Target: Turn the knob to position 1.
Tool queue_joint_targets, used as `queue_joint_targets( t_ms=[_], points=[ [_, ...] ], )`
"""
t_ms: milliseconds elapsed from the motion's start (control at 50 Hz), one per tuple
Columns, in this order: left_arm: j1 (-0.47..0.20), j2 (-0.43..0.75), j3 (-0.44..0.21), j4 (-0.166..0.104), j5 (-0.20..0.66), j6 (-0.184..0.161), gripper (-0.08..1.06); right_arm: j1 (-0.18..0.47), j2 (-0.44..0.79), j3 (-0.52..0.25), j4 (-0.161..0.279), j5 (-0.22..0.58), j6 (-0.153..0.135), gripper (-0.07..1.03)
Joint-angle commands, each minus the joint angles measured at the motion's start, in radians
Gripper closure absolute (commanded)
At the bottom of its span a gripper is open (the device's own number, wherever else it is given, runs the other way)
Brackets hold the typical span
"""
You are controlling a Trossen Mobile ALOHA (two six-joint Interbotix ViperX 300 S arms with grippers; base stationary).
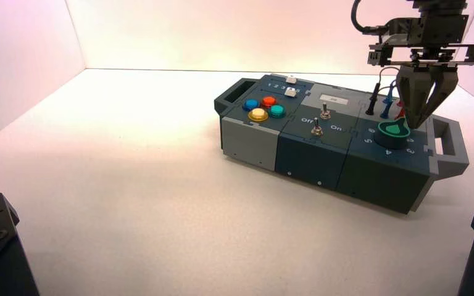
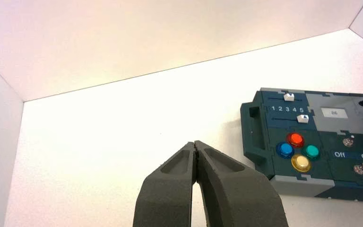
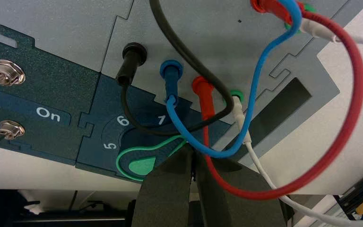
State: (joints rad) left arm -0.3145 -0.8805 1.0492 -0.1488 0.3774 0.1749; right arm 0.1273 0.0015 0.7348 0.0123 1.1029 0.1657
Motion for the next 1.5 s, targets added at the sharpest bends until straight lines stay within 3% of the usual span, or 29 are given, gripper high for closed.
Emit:
queue_joint_targets(
  t_ms=[20, 1500],
  points=[
    [-0.006, 0.002, -0.011, 0.002, -0.012, 0.005, 1.01, -0.006, -0.008, -0.028, -0.002, 0.002, -0.002, 0.99],
    [-0.006, -0.009, -0.006, 0.002, -0.014, 0.008, 1.01, 0.003, 0.014, -0.051, 0.005, 0.009, -0.005, 0.99]
  ],
)
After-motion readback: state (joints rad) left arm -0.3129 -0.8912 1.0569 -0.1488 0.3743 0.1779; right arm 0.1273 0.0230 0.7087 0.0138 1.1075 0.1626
